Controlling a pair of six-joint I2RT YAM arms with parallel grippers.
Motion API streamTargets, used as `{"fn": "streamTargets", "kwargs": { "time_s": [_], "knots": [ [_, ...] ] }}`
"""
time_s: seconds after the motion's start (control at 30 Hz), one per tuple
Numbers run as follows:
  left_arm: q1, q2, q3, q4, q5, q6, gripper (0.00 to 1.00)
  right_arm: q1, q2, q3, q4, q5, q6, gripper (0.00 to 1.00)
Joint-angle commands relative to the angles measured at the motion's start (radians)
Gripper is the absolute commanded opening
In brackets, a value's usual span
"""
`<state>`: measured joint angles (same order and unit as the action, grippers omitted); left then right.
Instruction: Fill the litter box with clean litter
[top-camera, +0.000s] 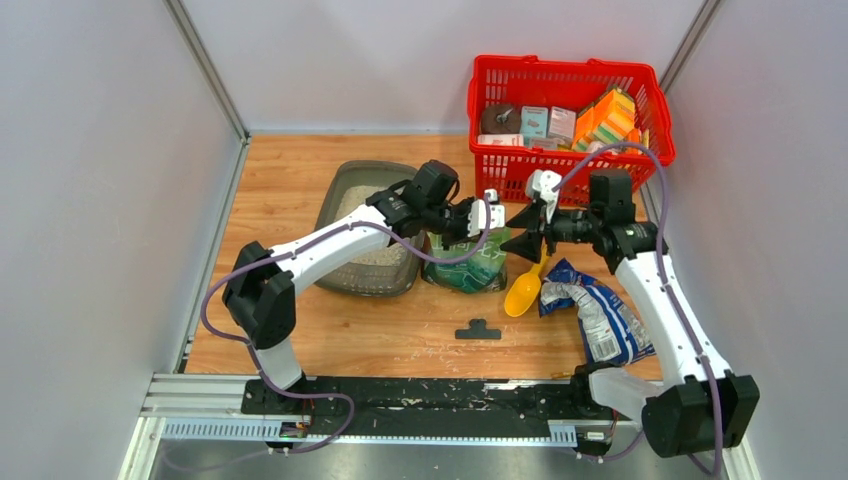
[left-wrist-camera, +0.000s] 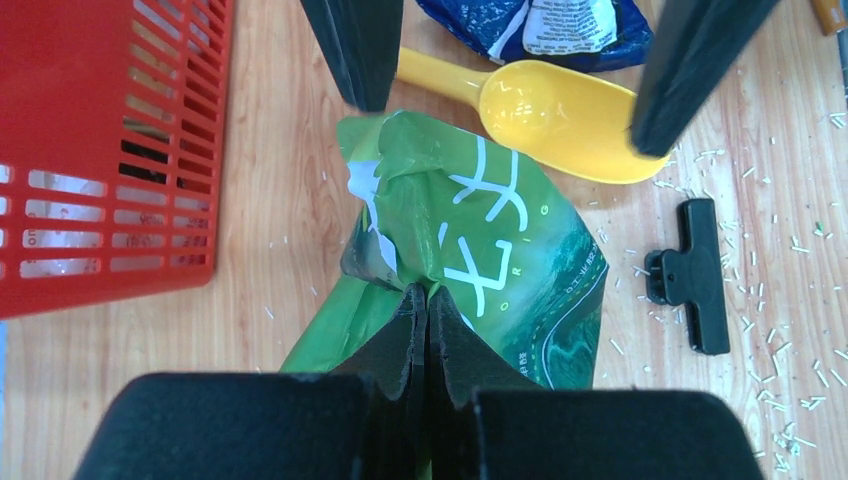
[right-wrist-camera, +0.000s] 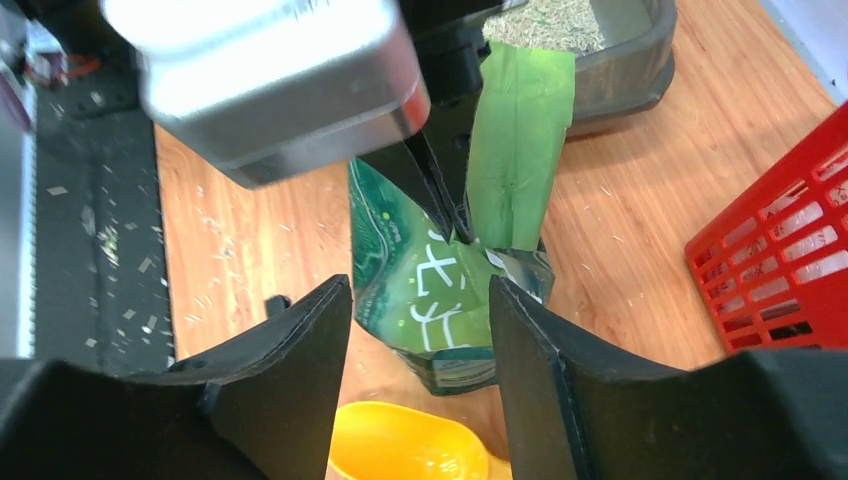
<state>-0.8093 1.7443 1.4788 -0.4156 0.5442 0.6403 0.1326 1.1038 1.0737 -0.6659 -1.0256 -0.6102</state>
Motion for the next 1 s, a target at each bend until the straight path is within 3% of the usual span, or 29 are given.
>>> {"fn": "streamTargets", "kwargs": {
  "time_s": [0.0,0.23,0.63,0.87,0.97],
  "knots": [
    [0.022,-0.062,0.026,-0.026,0.025,-0.062,0.00,0.032,0.031,-0.027,0.051,0.005,-0.287,0.56],
    [0.041,-0.062,0.021,-0.023,0.080,-0.068,0.00,0.067,0.079,-0.044,0.032,-0.002,-0.542,0.52],
    [0.071,-0.055,0.018,-0.011,0.118,-0.079,0.00,0.075,0.174,-0.040,0.022,0.053,-0.643,0.29],
    [0.091,-0.058,0.000,0.017,0.128,-0.085,0.00,0.032,0.199,-0.046,-0.013,0.124,-0.637,0.22],
    [0.096,-0.058,-0.006,0.034,0.122,-0.096,0.00,0.003,0.235,-0.017,-0.059,0.139,-0.574,0.24]
  ]
}}
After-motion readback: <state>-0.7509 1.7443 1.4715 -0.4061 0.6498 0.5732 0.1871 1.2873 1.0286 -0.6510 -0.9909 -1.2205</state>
